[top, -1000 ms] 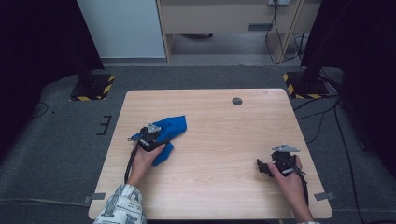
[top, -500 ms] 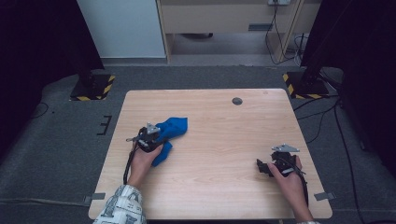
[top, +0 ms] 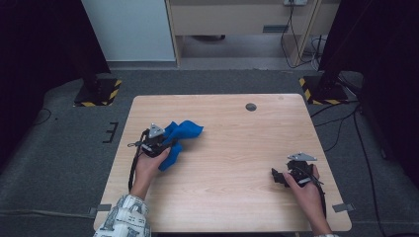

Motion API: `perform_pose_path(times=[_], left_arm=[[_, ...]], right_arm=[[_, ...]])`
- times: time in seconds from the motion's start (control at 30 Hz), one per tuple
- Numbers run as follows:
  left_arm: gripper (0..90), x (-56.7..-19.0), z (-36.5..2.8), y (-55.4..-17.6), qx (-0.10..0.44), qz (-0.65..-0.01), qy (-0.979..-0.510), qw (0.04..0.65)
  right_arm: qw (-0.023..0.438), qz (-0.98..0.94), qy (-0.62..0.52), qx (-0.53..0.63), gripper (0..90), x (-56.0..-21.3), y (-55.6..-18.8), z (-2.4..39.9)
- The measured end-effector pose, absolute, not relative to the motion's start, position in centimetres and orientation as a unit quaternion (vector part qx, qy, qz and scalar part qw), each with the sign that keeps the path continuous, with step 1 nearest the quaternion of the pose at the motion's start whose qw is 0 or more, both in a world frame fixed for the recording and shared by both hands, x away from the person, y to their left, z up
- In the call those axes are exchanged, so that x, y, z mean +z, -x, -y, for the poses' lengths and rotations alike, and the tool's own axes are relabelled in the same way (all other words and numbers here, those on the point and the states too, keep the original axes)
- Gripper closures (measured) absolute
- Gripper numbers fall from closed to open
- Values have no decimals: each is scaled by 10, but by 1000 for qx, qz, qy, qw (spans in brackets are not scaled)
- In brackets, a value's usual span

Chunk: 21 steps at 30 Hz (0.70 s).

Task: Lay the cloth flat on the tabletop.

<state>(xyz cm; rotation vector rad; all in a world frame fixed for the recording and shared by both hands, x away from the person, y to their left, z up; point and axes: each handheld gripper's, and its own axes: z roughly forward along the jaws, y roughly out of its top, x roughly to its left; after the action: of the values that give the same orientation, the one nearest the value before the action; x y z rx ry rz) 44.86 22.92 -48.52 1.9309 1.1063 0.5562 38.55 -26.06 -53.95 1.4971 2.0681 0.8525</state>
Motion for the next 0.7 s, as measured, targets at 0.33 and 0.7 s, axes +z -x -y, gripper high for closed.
perform_pose_path(times=[0.33, 0.7], left_arm=[[713, -463, -228, -452, 226, -434, -761, 426], [715, -435, -208, -454, 222, -414, -762, 446]], right_arm=[[223, -749, -543, 309, 4, -539, -385, 261], [222, -749, -543, 309, 4, -539, -385, 261]])
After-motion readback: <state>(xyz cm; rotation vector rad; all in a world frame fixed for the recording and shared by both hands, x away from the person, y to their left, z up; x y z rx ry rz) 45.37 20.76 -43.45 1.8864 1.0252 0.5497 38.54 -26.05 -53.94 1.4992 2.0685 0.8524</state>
